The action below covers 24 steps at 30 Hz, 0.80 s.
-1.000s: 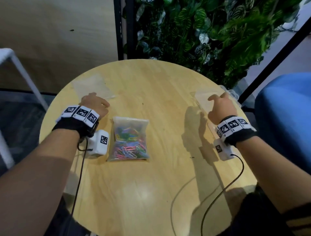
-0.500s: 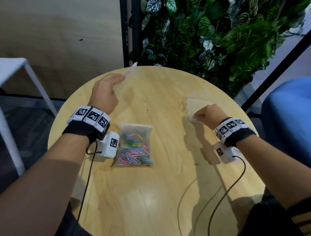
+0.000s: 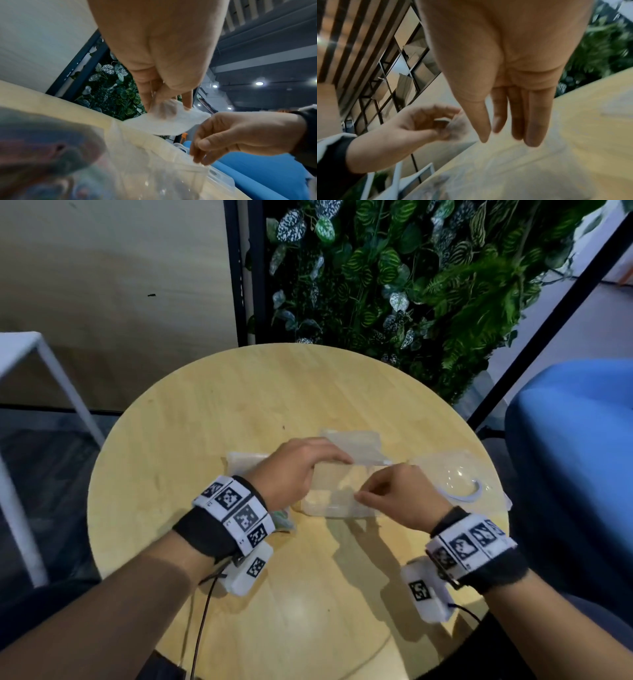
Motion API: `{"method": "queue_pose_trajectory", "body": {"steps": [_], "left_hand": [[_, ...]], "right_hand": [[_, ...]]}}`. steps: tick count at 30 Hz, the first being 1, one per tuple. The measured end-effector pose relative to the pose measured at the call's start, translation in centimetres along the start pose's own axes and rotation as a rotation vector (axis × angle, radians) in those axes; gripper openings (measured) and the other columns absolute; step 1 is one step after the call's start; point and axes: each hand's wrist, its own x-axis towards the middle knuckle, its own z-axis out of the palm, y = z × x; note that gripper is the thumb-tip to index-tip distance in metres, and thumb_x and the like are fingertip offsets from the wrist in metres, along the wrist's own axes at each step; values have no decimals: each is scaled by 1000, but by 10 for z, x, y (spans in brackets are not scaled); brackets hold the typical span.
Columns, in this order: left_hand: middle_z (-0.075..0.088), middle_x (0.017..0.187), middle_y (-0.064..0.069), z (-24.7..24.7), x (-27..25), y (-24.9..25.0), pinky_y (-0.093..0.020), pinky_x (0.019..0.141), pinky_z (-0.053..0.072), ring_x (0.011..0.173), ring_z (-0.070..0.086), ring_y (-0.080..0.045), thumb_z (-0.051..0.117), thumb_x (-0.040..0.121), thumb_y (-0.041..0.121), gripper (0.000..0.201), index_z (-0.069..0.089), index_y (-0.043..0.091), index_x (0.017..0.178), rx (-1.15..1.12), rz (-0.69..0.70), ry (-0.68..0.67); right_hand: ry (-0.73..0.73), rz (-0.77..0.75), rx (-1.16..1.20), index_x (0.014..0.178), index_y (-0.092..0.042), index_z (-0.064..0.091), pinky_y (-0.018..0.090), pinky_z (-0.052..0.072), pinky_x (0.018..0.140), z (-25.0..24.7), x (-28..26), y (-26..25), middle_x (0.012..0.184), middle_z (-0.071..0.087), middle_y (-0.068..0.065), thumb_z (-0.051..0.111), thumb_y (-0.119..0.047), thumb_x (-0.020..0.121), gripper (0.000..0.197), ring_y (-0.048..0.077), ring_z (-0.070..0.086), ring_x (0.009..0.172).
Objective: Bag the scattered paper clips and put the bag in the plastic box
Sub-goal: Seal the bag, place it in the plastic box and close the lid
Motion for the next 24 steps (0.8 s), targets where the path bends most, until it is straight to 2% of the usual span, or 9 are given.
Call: {"method": "queue_pose_trajectory", "body": {"steps": [3,5,7,12,15,17,19,22,24], "left_hand": [[69,115,-3,10,-5,1,-11,93,45,105,63,-10,45,87,-19,51,71,13,117,-71,-85,-86],[68,108,1,14,-4,3,-18,88,51,97,63,-5,50,93,-8,39,70,17,117,-101,-133,-97],[65,100,5,17,-2,3,-25,84,54,91,64,-3,53,97,3,31,69,21,117,-131,-174,-96],[64,102,-4,28,5,-1,-28,81,45,93,59,-18,50,100,10,28,60,24,122,-35,-234,-141],[63,107,-3,36,10,-3,-33,83,48,97,59,-18,51,99,9,29,57,24,122,19,-276,-126],[63,99,-3,41,14,-3,-35,81,47,92,58,-20,53,98,9,28,54,25,121,61,-314,-117],[62,92,-1,46,17,-4,-37,77,48,87,58,-22,54,96,7,27,52,25,116,125,-342,-118],[65,95,2,51,20,-7,-34,76,49,89,61,-22,55,95,7,20,58,24,104,216,-355,-134],[69,98,2,53,20,-7,-33,79,50,91,64,-21,57,94,9,20,64,24,103,253,-369,-140]], "right_hand": [[247,63,21,100,-21,56,21,49,70,-10,-12,28,100,58,-8,84,-35,68,45,6,61,83],[229,-102,-18,124,-24,49,22,43,92,-9,-15,34,124,52,-8,80,-36,74,60,7,52,107],[144,-252,-29,132,-25,51,19,37,98,-3,-13,32,131,57,-7,66,-34,87,48,9,53,117],[-2,-191,70,124,-22,59,32,49,77,6,5,24,96,71,3,48,-19,96,30,18,64,83],[-9,-130,160,119,-25,62,25,52,71,-8,13,28,82,71,-1,49,-32,98,25,13,66,73],[123,-40,266,111,-23,65,25,55,73,-23,18,39,77,73,-5,49,-36,98,24,8,69,70],[332,89,106,110,-23,65,29,54,79,-36,22,63,88,72,-4,56,-37,94,23,12,69,82],[267,519,-278,136,-24,44,43,44,95,-44,20,110,130,51,12,71,-62,71,80,33,50,119],[155,775,-314,144,-24,28,52,42,101,-39,15,132,140,39,18,72,-77,51,115,40,41,127]]}}
